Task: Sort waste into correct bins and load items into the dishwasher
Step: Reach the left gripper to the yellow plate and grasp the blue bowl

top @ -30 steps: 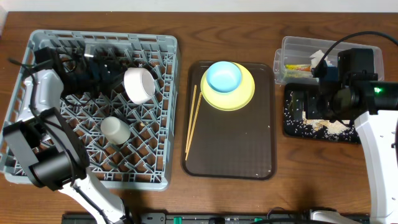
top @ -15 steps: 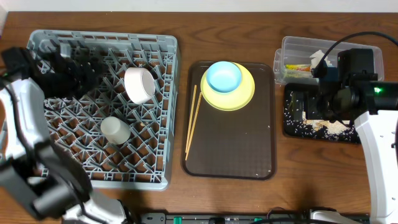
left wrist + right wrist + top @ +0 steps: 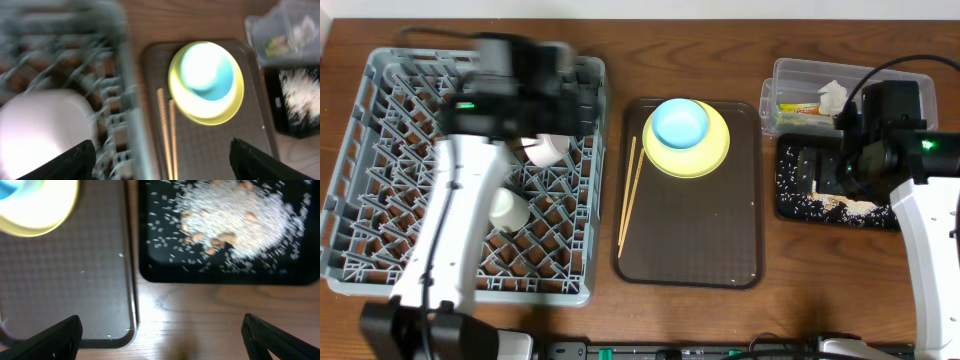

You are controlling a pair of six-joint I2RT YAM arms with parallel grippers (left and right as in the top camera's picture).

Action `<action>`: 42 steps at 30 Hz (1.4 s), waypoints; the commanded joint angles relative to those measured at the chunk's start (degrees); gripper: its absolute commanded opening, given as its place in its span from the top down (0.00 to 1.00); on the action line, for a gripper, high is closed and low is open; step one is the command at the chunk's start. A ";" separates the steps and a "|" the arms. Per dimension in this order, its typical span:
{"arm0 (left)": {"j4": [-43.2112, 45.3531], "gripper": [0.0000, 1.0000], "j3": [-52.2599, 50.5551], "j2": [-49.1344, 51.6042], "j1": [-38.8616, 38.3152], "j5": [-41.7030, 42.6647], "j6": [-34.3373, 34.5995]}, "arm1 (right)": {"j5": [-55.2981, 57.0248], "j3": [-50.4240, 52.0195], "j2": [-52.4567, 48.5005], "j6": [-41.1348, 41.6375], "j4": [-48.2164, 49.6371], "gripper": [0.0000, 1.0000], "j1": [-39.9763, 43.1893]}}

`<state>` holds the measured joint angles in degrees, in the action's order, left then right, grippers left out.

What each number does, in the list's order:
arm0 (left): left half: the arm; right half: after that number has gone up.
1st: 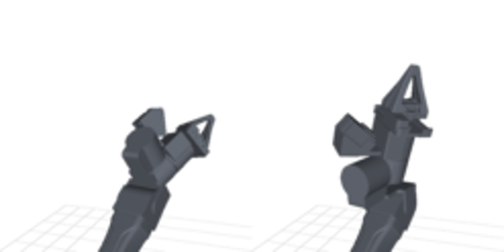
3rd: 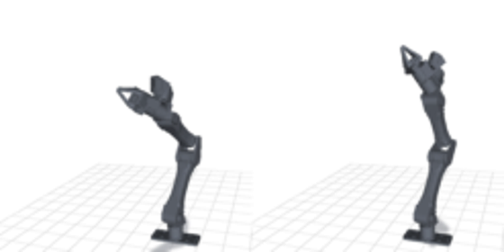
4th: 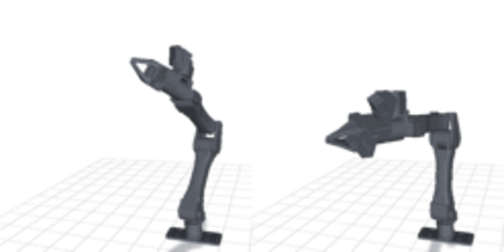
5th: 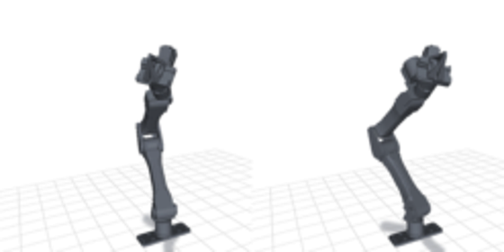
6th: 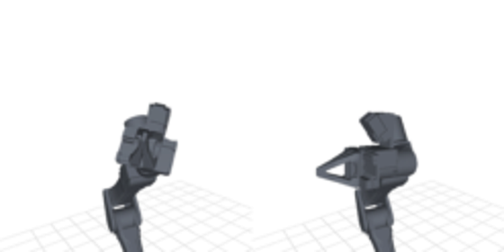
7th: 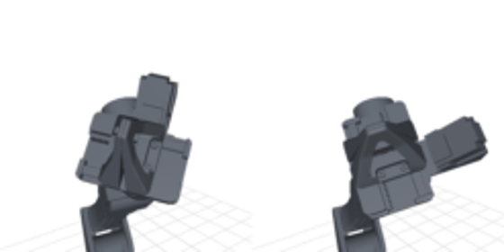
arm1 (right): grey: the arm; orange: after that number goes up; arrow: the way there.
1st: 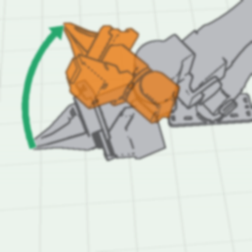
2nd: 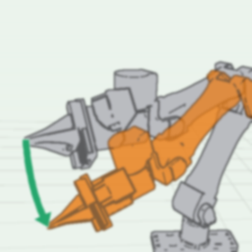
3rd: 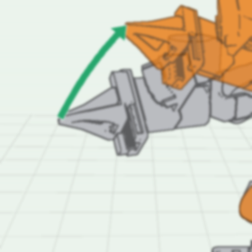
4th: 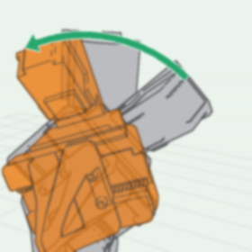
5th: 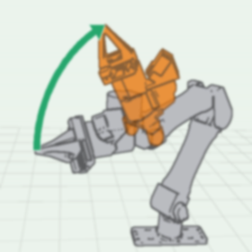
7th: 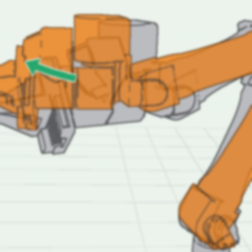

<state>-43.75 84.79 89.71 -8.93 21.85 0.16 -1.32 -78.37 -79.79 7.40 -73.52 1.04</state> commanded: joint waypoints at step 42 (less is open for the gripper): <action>20.50 0.94 0.20 26.51 -25.03 -11.82 -1.81 | 4.13 -0.52 -0.09 3.67 -2.23 0.01 0.17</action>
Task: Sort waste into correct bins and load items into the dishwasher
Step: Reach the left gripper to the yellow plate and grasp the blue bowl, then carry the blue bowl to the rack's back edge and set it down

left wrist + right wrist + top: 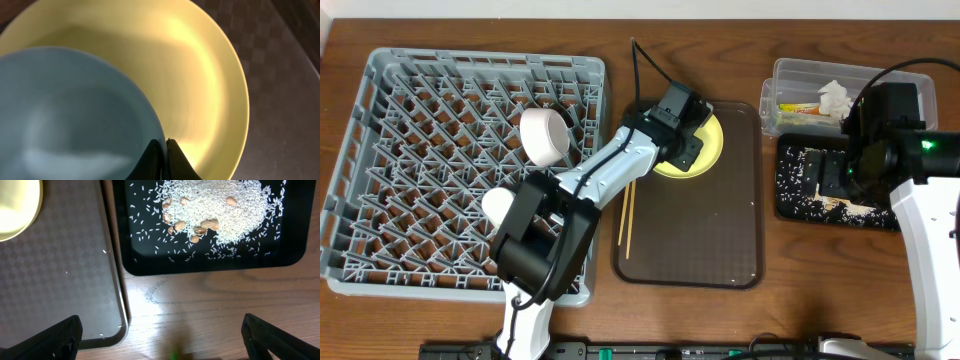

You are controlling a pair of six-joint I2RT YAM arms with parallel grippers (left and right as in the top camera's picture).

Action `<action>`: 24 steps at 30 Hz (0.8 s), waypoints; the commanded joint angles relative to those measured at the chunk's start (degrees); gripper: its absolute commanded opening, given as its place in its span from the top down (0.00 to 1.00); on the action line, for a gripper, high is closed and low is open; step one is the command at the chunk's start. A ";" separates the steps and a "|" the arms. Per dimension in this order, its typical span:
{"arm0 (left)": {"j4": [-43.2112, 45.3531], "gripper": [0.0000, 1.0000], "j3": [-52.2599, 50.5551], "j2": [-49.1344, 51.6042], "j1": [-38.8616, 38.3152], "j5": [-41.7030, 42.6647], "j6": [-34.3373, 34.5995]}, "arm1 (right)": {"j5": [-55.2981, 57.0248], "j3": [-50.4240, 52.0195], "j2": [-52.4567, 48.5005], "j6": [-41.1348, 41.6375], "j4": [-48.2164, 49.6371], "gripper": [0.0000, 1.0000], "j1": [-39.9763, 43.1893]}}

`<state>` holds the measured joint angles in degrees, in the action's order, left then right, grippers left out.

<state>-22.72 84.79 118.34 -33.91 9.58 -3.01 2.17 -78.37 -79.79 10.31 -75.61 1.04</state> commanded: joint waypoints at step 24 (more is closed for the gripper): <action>-13.97 0.94 0.20 -31.58 28.22 34.62 3.52 | 1.46 -0.52 -0.09 0.11 -0.24 0.01 0.17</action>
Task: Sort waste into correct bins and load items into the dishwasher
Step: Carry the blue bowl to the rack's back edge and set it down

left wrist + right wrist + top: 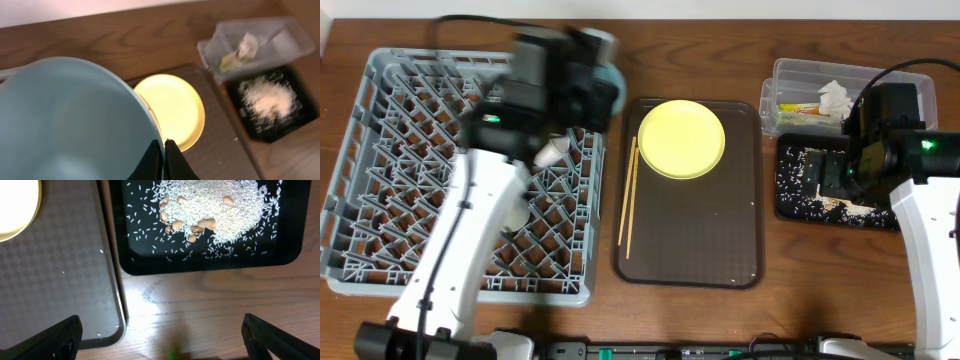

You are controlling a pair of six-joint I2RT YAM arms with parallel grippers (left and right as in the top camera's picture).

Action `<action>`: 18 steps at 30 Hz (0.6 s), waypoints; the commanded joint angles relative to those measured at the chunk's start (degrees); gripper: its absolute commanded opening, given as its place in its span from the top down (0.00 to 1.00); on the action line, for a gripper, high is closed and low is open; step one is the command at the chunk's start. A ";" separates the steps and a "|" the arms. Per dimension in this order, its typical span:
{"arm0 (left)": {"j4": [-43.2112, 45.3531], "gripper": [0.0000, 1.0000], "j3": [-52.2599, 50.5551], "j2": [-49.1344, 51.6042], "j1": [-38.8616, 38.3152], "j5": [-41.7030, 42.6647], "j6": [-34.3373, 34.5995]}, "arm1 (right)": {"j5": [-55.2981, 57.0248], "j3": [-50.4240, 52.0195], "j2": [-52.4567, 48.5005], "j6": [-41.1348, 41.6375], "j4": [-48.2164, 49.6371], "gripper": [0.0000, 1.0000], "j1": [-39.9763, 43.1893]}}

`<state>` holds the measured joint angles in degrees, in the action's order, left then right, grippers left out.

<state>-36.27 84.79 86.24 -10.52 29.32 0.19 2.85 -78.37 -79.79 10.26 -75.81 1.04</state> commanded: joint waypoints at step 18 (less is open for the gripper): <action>21.57 0.94 0.20 8.68 20.70 41.64 16.59 | 0.76 -0.55 -0.09 0.17 -0.07 0.01 0.17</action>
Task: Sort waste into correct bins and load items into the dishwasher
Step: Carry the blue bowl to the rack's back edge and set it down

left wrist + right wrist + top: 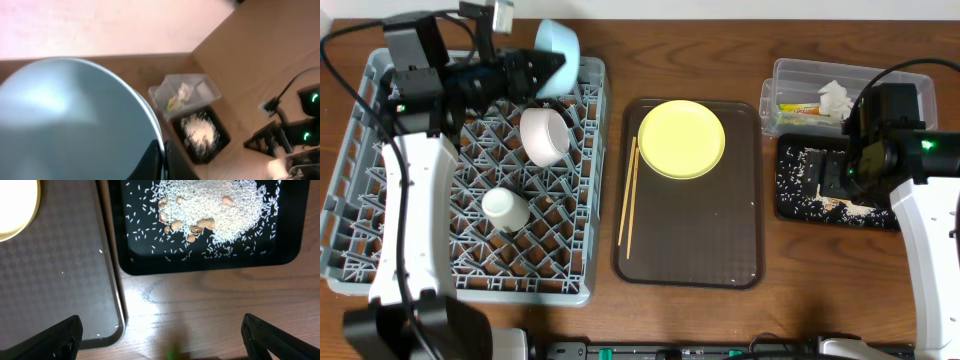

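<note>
My left gripper (164, 157) is shut on the rim of the light blue bowl (558, 45). The bowl is held on edge over the back right corner of the grey dish rack (360, 150), and in the left wrist view it (75, 115) fills the left half. A yellow plate (682, 138) lies on the brown tray (700, 240), with two chopsticks (628, 195) along the tray's left side. My right gripper (162, 342) is open over bare wood, just in front of the black tray of rice (210, 220).
Two white cups (546, 137) (506, 207) sit in the rack. A clear bin (825, 95) with wrappers and tissue stands at the back right, behind the black tray (800, 200). The brown tray's corner (55, 270) lies left of my right gripper.
My left arm has swung left, and the blue bowl now stands on edge a little further left over the rack's back right corner. The right arm has not moved.
My left gripper was open over the rack while the blue bowl sat in the yellow plate on the tray. Then it was shut on the bowl's rim. Later the bowl was off the plate and above the rack's corner, where it now stands on edge.
</note>
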You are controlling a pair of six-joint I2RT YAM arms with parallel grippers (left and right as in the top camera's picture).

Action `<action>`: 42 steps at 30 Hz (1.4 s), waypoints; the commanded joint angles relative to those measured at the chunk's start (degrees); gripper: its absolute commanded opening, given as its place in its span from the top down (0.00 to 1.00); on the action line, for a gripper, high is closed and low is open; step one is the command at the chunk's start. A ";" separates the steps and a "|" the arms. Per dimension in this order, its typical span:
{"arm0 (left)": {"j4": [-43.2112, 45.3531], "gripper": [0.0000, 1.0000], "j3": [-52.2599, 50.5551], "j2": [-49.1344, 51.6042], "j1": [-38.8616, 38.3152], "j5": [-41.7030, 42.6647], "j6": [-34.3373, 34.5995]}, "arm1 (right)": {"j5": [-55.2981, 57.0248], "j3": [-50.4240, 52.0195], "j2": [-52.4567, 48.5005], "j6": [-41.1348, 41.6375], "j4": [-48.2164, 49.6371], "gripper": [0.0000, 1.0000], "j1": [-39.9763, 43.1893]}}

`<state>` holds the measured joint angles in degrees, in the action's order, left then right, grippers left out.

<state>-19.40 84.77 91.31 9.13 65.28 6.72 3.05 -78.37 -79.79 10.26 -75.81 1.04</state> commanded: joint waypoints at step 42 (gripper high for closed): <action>33.44 0.94 -0.33 28.22 5.92 14.62 42.99 | 0.57 -0.55 -0.09 -0.04 -0.07 0.01 0.17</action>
<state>13.91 84.71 118.83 15.11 77.12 49.52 3.05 -78.37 -79.81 10.26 -75.81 1.04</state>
